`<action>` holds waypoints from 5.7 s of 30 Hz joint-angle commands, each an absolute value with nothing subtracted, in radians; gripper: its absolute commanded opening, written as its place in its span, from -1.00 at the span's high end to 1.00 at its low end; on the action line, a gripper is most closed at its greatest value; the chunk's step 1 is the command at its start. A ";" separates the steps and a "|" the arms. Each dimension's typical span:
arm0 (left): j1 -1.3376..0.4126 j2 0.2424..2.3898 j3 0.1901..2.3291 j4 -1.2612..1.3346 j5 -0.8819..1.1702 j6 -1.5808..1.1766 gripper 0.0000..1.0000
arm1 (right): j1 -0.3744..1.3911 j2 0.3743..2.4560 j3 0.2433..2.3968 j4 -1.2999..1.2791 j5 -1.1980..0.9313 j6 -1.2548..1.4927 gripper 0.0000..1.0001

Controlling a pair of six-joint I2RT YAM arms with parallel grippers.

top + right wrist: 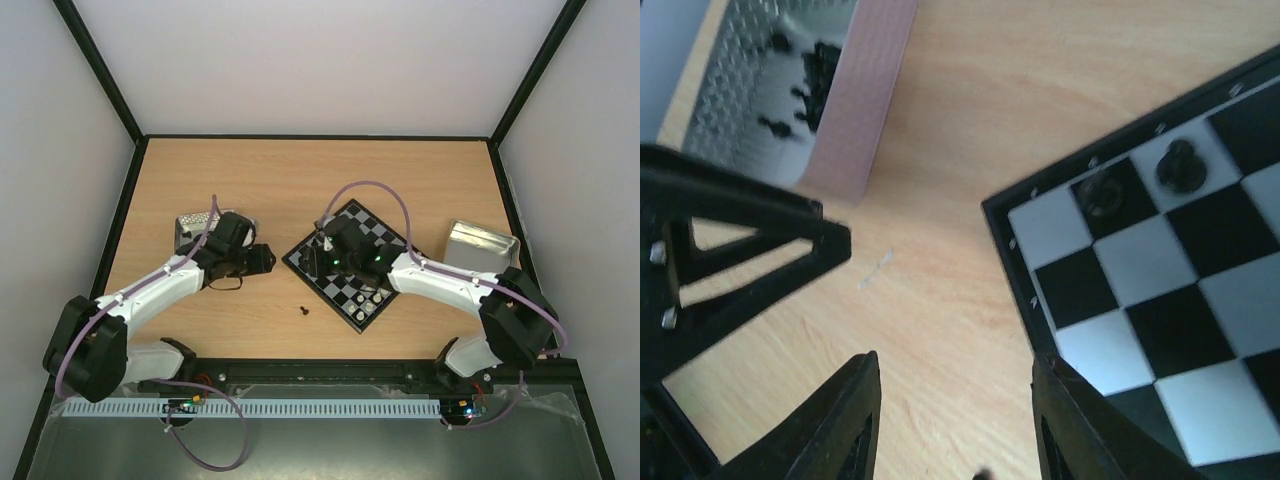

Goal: Set up the chess pieces on the board
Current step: Pick up the chess piece at the center of the board, then place the chess piece on the chessboard.

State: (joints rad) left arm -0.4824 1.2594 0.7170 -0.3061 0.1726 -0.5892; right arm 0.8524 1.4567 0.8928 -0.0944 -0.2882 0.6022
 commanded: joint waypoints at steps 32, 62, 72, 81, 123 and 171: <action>-0.480 1.237 0.678 -0.310 0.091 -0.680 -0.17 | 1.076 1.693 0.860 -0.246 -0.167 0.422 0.55; -0.456 1.159 0.618 -0.290 0.170 -0.715 -0.22 | 1.114 1.701 0.839 -0.256 -0.108 0.284 0.51; -0.442 1.125 0.594 -0.286 0.201 -0.724 -0.23 | 1.147 1.702 0.830 -0.276 -0.042 0.272 0.40; -0.440 1.111 0.585 -0.281 0.214 -0.727 -0.22 | 1.171 1.687 0.824 -0.287 -0.019 0.260 0.60; -0.416 0.934 0.504 0.172 1.020 -0.952 0.31 | 1.178 1.226 0.628 0.397 -0.032 0.081 0.90; -0.728 1.336 0.800 -0.190 -0.025 -0.621 0.95 | 0.787 1.232 0.706 0.159 0.059 0.675 -0.42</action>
